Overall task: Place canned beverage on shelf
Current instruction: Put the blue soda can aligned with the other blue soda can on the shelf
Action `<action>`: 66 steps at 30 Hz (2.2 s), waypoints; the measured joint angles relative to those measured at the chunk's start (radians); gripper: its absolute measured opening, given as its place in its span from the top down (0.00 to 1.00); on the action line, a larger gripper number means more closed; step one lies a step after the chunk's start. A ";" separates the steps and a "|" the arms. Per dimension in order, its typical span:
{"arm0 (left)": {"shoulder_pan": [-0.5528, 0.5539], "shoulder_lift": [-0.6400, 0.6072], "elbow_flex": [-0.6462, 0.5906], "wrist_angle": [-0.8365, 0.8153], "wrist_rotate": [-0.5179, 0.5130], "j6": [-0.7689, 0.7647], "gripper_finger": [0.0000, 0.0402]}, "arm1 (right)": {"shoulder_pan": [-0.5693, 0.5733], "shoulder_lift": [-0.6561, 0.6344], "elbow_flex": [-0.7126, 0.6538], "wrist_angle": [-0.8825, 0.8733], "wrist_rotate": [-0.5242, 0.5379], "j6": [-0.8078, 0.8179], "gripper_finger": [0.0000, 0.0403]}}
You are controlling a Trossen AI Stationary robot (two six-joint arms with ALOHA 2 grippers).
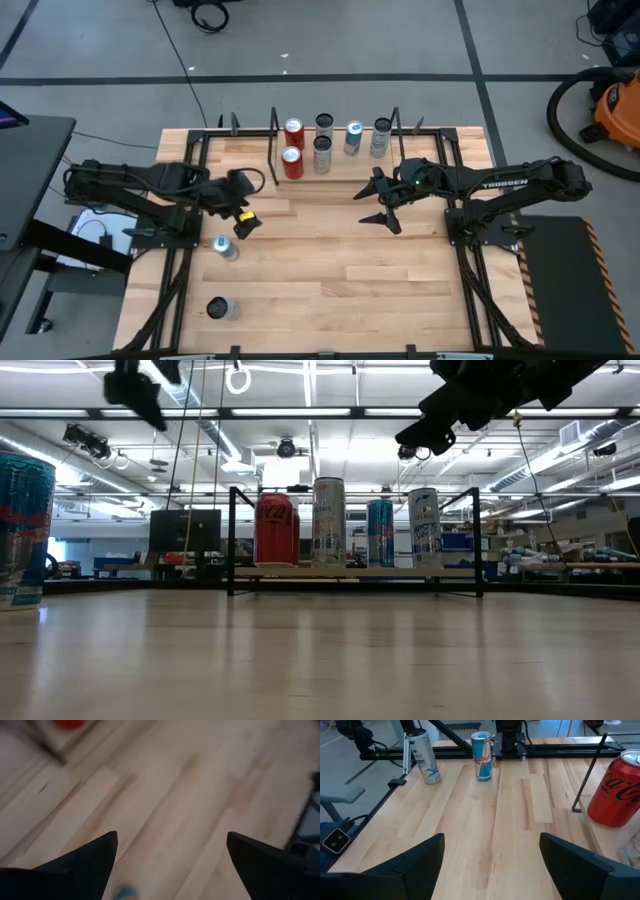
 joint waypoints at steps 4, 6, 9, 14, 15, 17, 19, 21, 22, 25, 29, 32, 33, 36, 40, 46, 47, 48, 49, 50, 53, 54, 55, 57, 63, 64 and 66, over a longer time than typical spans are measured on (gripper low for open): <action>-0.013 -0.001 0.000 -0.102 -0.006 -0.104 0.06 | 0.000 0.000 0.000 0.007 0.000 0.000 0.17; -0.024 -0.001 0.000 -0.142 -0.003 -0.146 0.06 | 0.000 0.000 0.000 0.013 0.000 0.000 0.17; -0.044 -0.001 -0.006 -0.164 -0.003 -0.231 0.06 | 0.000 0.000 0.000 0.016 0.000 -0.012 0.17; -0.106 -0.001 -0.007 -0.197 0.000 -0.331 0.06 | 0.000 0.000 0.000 0.016 0.000 -0.019 0.17; -0.119 -0.001 -0.007 -0.210 0.000 -0.348 0.06 | 0.000 0.000 0.000 0.016 0.000 -0.019 0.17; -0.145 0.009 -0.007 -0.251 -0.009 -0.396 0.06 | 0.000 0.000 0.000 0.015 0.000 -0.019 0.17; -0.169 0.016 -0.008 -0.295 -0.015 -0.445 0.06 | 0.000 0.000 0.000 0.015 0.000 -0.019 0.17; -0.191 0.027 -0.008 -0.328 -0.018 -0.485 0.06 | 0.000 0.000 0.000 0.015 0.000 -0.019 0.17; -0.200 0.032 -0.008 -0.325 -0.018 -0.493 0.06 | 0.000 0.000 0.000 0.015 0.000 -0.019 0.17; -0.231 0.059 -0.008 -0.314 -0.023 -0.495 0.06 | 0.000 0.000 0.000 0.013 0.000 -0.020 0.17; -0.251 0.105 -0.008 -0.315 -0.022 -0.508 0.06 | 0.000 0.000 0.000 0.015 0.000 -0.020 0.17; -0.266 0.134 -0.008 -0.314 -0.023 -0.530 0.06 | 0.000 0.000 0.000 0.014 0.000 -0.020 0.17; -0.272 0.143 -0.008 -0.315 -0.023 -0.544 0.06 | 0.000 0.000 0.000 0.014 -0.001 -0.020 0.17; -0.289 0.164 -0.008 -0.319 -0.022 -0.573 0.06 | 0.000 0.000 0.000 0.014 0.000 -0.020 0.17; -0.316 0.170 -0.008 -0.366 -0.024 -0.617 0.06 | 0.000 0.000 0.000 0.014 -0.001 -0.019 0.17; -0.355 0.159 -0.083 -0.368 -0.005 -0.701 0.06 | 0.000 0.000 0.000 0.008 -0.003 -0.019 0.17; -0.360 0.159 -0.097 -0.364 0.005 -0.707 0.06 | 0.000 0.000 0.000 0.008 -0.003 -0.019 0.17; -0.365 0.160 -0.109 -0.355 0.010 -0.711 0.06 | 0.000 0.000 0.000 0.008 -0.003 -0.019 0.17; -0.368 0.159 -0.120 -0.338 0.010 -0.714 0.06 | 0.000 0.000 0.000 0.008 -0.004 -0.020 0.17; -0.369 0.159 -0.129 -0.317 0.011 -0.716 0.06 | 0.000 0.000 0.000 0.008 -0.004 -0.020 0.17; -0.369 0.159 -0.142 -0.279 0.014 -0.711 0.06 | 0.000 0.000 0.000 0.016 -0.004 -0.025 0.17; -0.368 0.159 -0.148 -0.271 0.020 -0.711 0.06 | 0.000 0.000 0.000 0.018 -0.003 -0.032 0.17; -0.367 0.159 -0.156 -0.259 0.027 -0.710 0.06 | 0.000 0.000 0.000 0.020 -0.003 -0.039 0.17; -0.367 0.159 -0.173 -0.229 0.033 -0.712 0.06 | 0.000 0.000 0.000 0.023 -0.004 -0.044 0.17; -0.366 0.159 -0.241 -0.130 0.061 -0.702 0.07 | 0.000 0.000 0.000 0.023 -0.003 -0.046 0.17; -0.366 0.159 -0.248 -0.118 0.061 -0.701 0.07 | 0.000 0.000 0.000 0.024 -0.003 -0.046 0.17; -0.366 0.159 -0.255 -0.117 0.062 -0.699 0.07 | 0.000 0.000 0.000 0.024 -0.003 -0.046 0.17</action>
